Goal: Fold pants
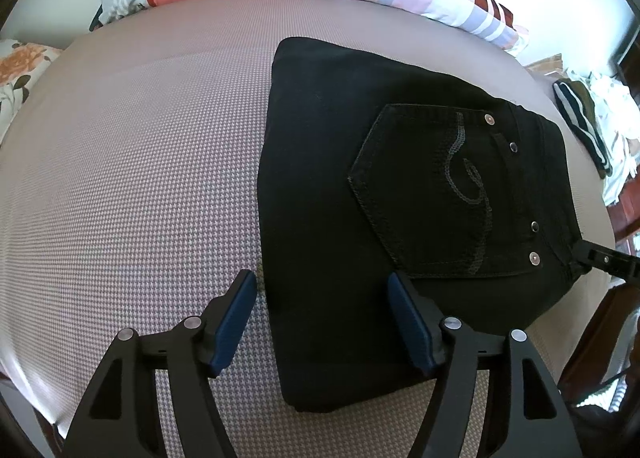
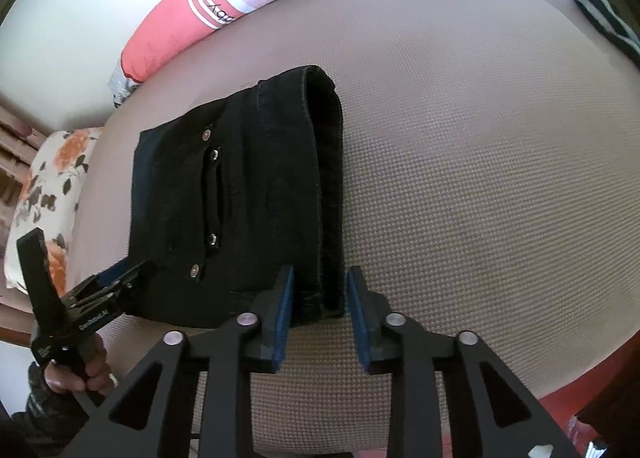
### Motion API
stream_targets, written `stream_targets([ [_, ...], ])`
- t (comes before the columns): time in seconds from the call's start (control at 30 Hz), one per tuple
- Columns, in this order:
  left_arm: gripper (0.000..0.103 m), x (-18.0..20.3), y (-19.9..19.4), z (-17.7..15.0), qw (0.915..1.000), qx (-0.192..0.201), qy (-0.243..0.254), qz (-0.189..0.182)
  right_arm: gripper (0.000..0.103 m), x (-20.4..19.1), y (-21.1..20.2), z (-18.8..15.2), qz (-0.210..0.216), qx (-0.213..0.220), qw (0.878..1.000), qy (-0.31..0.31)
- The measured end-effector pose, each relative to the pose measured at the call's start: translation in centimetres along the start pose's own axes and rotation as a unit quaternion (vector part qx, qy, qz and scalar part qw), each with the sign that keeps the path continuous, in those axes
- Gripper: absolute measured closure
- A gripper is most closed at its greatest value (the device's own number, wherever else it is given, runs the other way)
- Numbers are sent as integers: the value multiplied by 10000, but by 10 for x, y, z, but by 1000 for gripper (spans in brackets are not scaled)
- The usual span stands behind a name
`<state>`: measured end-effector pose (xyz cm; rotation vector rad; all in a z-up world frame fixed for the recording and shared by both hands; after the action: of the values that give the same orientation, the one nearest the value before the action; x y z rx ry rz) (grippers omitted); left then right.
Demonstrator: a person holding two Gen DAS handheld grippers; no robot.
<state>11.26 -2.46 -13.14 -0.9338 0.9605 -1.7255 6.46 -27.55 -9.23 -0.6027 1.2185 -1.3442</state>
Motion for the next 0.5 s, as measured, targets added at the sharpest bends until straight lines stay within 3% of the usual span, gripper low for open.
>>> stream_targets([
  [0.23, 31, -4, -2, -3, 10000, -4, -28, 1, 62, -2, 0, 8, -229, -23, 9997, -113],
  [0.5, 30, -8, -5, -2, 10000, -25, -69, -54, 56, -9, 4, 20, -275, 34, 9995, -178],
])
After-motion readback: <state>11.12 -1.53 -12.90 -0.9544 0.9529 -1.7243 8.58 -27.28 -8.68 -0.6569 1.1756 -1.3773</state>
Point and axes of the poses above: each gripper's, at about its wrist camera, not at the fingertips, and y roughly the way its jaws point, x to its right, z to its top, the point moved 2 cm from there along y, roughly the way its jaws point
